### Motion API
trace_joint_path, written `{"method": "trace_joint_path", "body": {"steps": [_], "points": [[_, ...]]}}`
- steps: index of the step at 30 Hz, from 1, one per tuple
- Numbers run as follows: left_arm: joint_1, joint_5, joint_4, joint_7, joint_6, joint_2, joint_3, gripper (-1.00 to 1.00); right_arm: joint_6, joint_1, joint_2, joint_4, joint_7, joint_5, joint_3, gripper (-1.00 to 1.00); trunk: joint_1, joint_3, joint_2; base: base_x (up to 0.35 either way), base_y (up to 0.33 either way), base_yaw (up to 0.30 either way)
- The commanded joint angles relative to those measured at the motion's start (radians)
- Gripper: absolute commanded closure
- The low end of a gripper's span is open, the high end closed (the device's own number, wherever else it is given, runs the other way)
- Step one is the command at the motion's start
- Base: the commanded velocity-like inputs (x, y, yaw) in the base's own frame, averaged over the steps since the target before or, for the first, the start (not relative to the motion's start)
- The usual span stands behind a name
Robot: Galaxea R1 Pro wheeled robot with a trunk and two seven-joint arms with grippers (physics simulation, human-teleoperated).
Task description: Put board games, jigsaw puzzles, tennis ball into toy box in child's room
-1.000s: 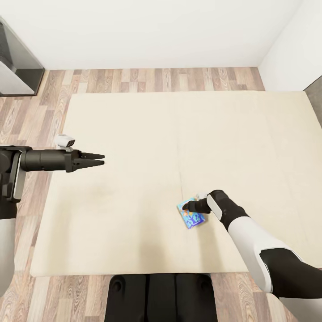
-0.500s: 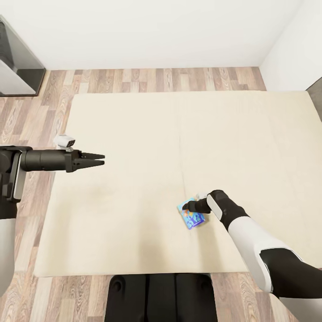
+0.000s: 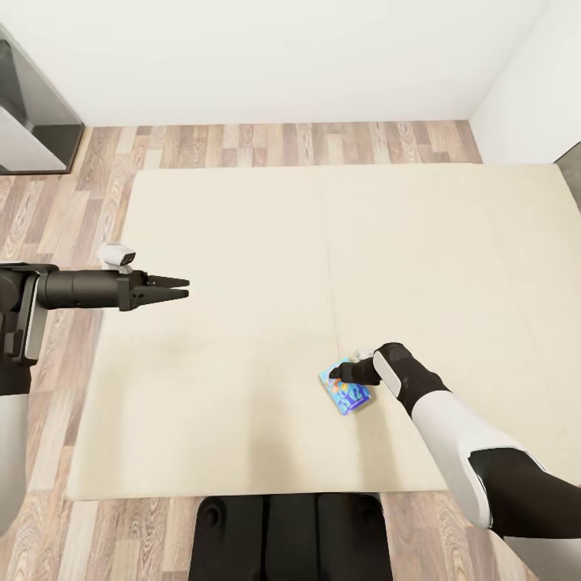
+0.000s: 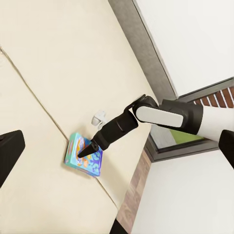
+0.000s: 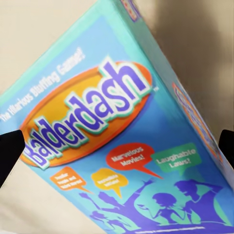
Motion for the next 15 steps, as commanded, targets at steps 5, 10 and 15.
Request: {"method": "trace_joint_path", "body": {"steps": [5,10,15], "points": [[0.000,0.000,0.000,-0.003,0.011,0.000,0.000,-1.00,0.004,0.000,-0.001,-0.001,-0.002,-0.007,0.006,-1.00,0.001,-0.001,-0.002,0.000,0.095,0.000],[0.000,0.000,0.000,-0.003,0.011,0.000,0.000,-1.00,0.004,-0.001,-0.002,-0.001,-0.001,-0.007,0.006,-1.00,0.001,-0.001,-0.002,0.000,0.030,0.000],[0.000,0.000,0.000,-0.003,0.011,-0.001,0.000,-1.00,0.004,-0.001,-0.002,-0.001,0.000,-0.007,0.006,-1.00,0.001,-0.001,-0.002,0.000,0.064,0.000]]}}
